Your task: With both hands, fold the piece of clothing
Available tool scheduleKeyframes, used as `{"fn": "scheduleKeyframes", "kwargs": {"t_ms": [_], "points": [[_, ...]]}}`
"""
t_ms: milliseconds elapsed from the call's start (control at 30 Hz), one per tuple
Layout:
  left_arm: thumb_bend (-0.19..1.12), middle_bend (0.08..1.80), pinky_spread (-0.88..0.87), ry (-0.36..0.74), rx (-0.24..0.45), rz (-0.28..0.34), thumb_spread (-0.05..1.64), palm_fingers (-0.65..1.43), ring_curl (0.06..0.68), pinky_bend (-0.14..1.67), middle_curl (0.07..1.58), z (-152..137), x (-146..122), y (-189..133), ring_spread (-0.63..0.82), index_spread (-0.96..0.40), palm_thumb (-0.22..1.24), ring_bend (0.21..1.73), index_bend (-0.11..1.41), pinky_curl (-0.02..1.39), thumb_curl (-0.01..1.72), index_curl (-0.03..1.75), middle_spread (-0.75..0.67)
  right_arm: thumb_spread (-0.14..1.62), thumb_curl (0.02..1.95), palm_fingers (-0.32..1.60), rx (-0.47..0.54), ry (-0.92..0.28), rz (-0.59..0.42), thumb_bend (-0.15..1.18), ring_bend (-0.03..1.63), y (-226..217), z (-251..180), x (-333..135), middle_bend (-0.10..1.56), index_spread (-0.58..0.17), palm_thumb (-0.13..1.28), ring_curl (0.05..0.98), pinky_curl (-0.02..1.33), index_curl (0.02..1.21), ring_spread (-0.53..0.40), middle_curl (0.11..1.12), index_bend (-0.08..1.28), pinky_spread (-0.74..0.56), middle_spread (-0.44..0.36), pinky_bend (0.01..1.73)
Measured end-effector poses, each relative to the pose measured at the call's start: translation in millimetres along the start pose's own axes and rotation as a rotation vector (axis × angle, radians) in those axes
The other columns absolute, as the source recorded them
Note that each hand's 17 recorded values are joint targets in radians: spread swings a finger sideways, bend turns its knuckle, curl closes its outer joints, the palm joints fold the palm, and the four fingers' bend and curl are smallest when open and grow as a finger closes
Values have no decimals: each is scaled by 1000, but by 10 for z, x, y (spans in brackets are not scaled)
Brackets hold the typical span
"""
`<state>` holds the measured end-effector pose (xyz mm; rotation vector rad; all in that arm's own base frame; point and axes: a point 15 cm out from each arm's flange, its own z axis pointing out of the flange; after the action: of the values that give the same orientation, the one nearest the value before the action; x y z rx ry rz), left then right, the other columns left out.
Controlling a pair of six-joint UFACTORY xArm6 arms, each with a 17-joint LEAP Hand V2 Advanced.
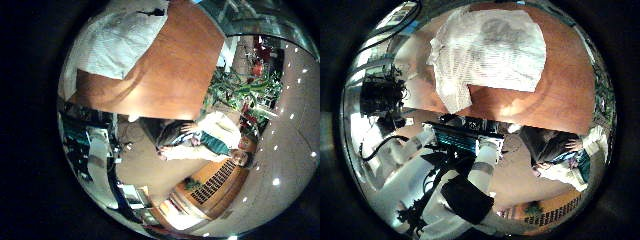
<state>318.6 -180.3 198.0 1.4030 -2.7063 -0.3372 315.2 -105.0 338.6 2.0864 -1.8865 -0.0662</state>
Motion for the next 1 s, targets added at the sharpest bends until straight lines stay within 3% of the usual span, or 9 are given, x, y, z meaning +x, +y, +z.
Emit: {"fn": "scheduleKeyframes", "kwargs": {"t_ms": [333,633,867,1000], "points": [[-27,158,514,20,74,51,1014,-113,195,473,246,335,201,-352,540,39,117,618,125,318,279,222,480,1250,206,92,-33,-15,51,-15,485,295,195,-22,202,-288,204,253,263,264,177,360,151,333,53,571],[-28,181,519,20,38,92,971,-78,198,452,234,550,405,-464,554,53,118,610,129,313,289,203,479,1250,206,98,-42,-16,74,-15,492,316,232,-47,205,-287,204,255,267,263,178,359,149,334,62,566],[-13,306,500,-9,15,90,952,94,201,376,303,592,417,-471,495,100,209,629,155,286,311,220,326,1242,207,99,-55,-19,80,-16,493,355,237,-51,205,-287,198,255,268,263,179,359,154,334,58,565],[-4,427,432,-61,-16,66,970,240,216,340,364,622,311,-449,339,88,313,667,169,279,327,239,187,1234,208,101,-48,-17,79,-16,495,365,216,-57,203,-287,196,256,269,264,179,358,152,334,62,562]]}}
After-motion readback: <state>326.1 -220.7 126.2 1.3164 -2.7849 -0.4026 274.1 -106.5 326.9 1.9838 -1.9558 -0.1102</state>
